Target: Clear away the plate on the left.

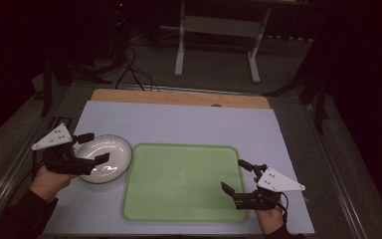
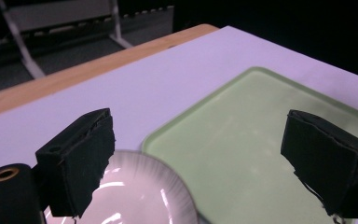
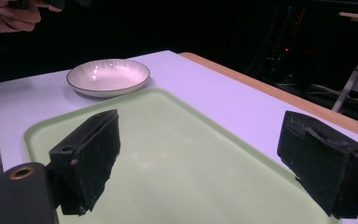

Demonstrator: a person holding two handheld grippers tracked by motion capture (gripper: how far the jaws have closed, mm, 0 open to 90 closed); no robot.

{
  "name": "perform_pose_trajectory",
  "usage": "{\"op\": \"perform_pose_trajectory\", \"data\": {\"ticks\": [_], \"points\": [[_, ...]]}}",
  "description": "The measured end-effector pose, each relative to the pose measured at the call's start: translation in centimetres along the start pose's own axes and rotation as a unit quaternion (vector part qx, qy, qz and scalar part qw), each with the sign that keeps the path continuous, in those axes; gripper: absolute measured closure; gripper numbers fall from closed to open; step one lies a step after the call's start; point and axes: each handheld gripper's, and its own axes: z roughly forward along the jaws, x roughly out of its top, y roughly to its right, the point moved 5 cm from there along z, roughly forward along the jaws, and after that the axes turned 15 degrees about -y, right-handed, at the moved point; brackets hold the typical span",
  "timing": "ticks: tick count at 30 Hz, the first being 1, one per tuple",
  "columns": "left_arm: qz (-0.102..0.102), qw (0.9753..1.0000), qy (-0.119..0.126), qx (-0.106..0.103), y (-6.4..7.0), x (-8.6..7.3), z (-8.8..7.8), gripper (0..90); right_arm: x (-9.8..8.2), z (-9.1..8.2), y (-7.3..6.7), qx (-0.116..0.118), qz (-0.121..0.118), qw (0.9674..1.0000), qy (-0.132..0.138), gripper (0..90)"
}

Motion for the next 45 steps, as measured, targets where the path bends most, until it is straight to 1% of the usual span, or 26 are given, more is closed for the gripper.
{"op": "perform_pose_trajectory", "data": {"ticks": [3, 6, 7, 8, 12, 16, 18, 19, 20, 22, 23, 24, 26, 27, 28, 29, 30, 32, 33, 34, 35, 36, 39, 41, 43, 45], "points": [[-0.018, 0.9997, -0.005, 0.016, -1.2, -0.7, -0.2, 12.5, 0.0, 0.0, 0.0, -0.001, 0.000, 1.0000, 0.000, 12.8], [-0.030, 0.9988, -0.015, 0.035, -2.2, -1.4, -0.4, 14.1, 0.0, 0.0, 0.0, -0.001, -0.001, 1.0000, 0.001, 12.8], [-0.035, 0.9985, -0.020, 0.037, -2.5, -1.7, -0.4, 14.1, 0.0, 0.0, 0.0, -0.001, 0.000, 1.0000, 0.001, 12.8], [-0.039, 0.9983, -0.023, 0.038, -2.7, -1.9, -0.4, 14.1, 0.0, 0.0, 0.0, -0.001, 0.000, 1.0000, 0.001, 12.8], [-0.068, 0.9961, -0.040, 0.038, -3.9, -3.0, -0.2, 14.6, 0.0, 0.0, -0.1, -0.001, -0.001, 1.0000, 0.001, 12.8], [-0.092, 0.9945, -0.042, 0.027, -5.0, -4.2, -0.1, 18.4, 0.1, 0.0, -0.1, -0.001, -0.003, 1.0000, 0.000, 12.8], [-0.104, 0.9932, -0.045, 0.029, -5.5, -4.8, 0.0, 19.2, 0.1, 0.1, -0.2, -0.001, -0.003, 1.0000, -0.001, 12.8], [-0.113, 0.9922, -0.047, 0.023, -5.8, -5.1, 0.1, 19.2, 0.1, 0.1, -0.2, -0.001, -0.003, 1.0000, -0.001, 12.8], [-0.120, 0.9911, -0.051, 0.027, -6.1, -5.5, 0.2, 19.3, 0.1, 0.1, -0.2, 0.000, -0.004, 1.0000, -0.001, 12.8], [-0.135, 0.9889, -0.058, 0.018, -6.5, -6.2, 0.4, 19.3, 0.1, 0.1, -0.2, 0.000, -0.005, 1.0000, -0.002, 12.8], [-0.143, 0.9876, -0.062, 0.021, -6.7, -6.5, 0.5, 19.3, 0.1, 0.1, -0.2, 0.000, -0.005, 1.0000, -0.002, 12.8], [-0.147, 0.9868, -0.066, 0.018, -6.9, -6.8, 0.6, 19.3, 0.1, 0.1, -0.2, 0.000, -0.005, 1.0000, -0.002, 12.8], [-0.163, 0.9836, -0.075, 0.019, -7.3, -7.5, 0.8, 19.3, 0.1, 0.1, -0.3, 0.000, -0.005, 1.0000, -0.002, 12.8], [-0.165, 0.9829, -0.080, 0.019, -7.5, -7.7, 0.9, 19.9, 0.1, 0.1, -0.3, 0.000, -0.006, 1.0000, -0.003, 12.8], [-0.169, 0.9815, -0.086, 0.027, -7.6, -8.0, 1.0, 20.5, 0.1, 0.2, -0.3, 0.000, -0.006, 1.0000, -0.003, 12.8], [-0.169, 0.9815, -0.086, 0.027, -7.6, -8.0, 1.0, 20.8, 0.1, 0.2, -0.3, 0.000, -0.006, 1.0000, -0.003, 12.8], [-0.178, 0.9788, -0.095, 0.033, -8.0, -8.4, 1.2, 21.3, 0.1, 0.2, -0.3, 0.000, -0.007, 1.0000, -0.003, 12.8], [-0.192, 0.9752, -0.104, 0.039, -8.3, -8.8, 1.4, 21.3, 0.1, 0.2, -0.3, 0.000, -0.007, 1.0000, -0.003, 12.8], [-0.195, 0.9745, -0.106, 0.035, -8.4, -9.0, 1.5, 21.3, 0.1, 0.2, -0.3, 0.000, -0.007, 1.0000, -0.003, 12.8], [-0.201, 0.9729, -0.108, 0.036, -8.5, -9.1, 1.6, 21.4, 0.1, 0.3, -0.3, 0.001, -0.008, 1.0000, -0.004, 12.8], [-0.201, 0.9729, -0.108, 0.036, -8.5, -9.1, 1.6, 22.3, 0.1, 0.3, -0.3, 0.001, -0.008, 1.0000, -0.004, 12.8], [-0.211, 0.9703, -0.113, 0.039, -8.8, -9.4, 1.7, 23.7, 0.1, 0.3, -0.3, 0.001, -0.008, 1.0000, -0.004, 12.8], [-0.224, 0.9659, -0.125, 0.033, -9.0, -9.8, 2.1, 24.4, 0.1, 0.3, -0.3, 0.002, -0.007, 1.0000, -0.005, 12.8], [-0.233, 0.9619, -0.138, 0.038, -9.2, -10.1, 2.4, 25.7, 0.1, 0.3, -0.3, 0.002, -0.008, 1.0000, -0.006, 12.8], [-0.240, 0.9598, -0.141, 0.035, -9.3, -10.3, 2.7, 27.3, 0.1, 0.4, -0.4, 0.002, -0.008, 0.9999, -0.007, 12.8], [-0.248, 0.9576, -0.142, 0.039, -9.5, -10.4, 2.9, 28.4, 0.1, 0.4, -0.4, 0.002, -0.008, 0.9999, -0.007, 12.8]]}}
